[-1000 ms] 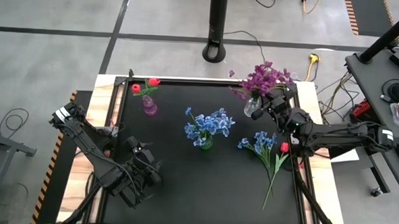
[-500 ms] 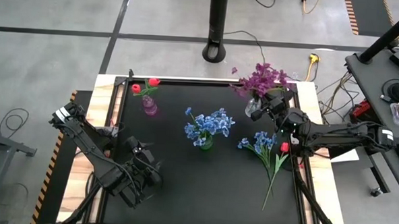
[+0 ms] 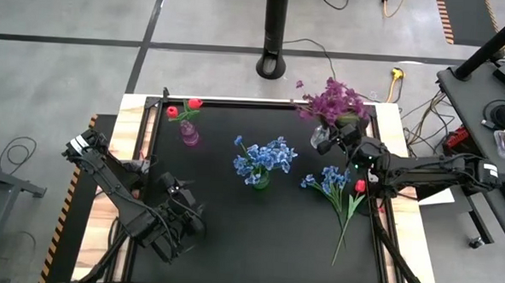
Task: Sort flowers into vase by color
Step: Put the violet flowers into the transparent vase
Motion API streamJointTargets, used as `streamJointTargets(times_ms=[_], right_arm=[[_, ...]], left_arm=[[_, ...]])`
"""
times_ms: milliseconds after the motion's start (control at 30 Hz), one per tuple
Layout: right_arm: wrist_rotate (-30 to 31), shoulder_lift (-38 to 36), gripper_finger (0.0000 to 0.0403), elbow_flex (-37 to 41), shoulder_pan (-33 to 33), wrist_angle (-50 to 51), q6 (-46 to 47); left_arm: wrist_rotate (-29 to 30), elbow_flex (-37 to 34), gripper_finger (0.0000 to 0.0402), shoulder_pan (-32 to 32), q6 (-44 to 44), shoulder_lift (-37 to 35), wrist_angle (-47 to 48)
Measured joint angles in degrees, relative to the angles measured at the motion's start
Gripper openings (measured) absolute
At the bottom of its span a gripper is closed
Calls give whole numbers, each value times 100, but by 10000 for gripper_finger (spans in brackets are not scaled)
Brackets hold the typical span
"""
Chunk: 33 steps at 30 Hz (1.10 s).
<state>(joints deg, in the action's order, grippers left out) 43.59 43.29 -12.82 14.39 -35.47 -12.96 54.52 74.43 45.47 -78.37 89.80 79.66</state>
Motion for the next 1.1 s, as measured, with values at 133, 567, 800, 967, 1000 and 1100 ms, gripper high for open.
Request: streamJointTargets(times_ms=[133,567,800,967,1000,1100], right_arm=[[0,-8,78,0,0,16,56],[0,-15,202,-10,0,458,346],[-3,-15,246,-163,0,1264,557],[-4,-15,274,-319,-55,1633,569],[-3,-15,279,-366,-75,1739,577],[-4,-15,290,-560,-113,2179,732]], left_arm=[[-1,-1,348,1,2,0,-23],[-2,-2,348,0,5,0,-63],[-2,-1,348,2,4,1,-84],[-4,-1,348,1,-11,2,-107],[-4,-1,348,1,-11,2,-109],[-4,-2,348,1,-13,2,-116]])
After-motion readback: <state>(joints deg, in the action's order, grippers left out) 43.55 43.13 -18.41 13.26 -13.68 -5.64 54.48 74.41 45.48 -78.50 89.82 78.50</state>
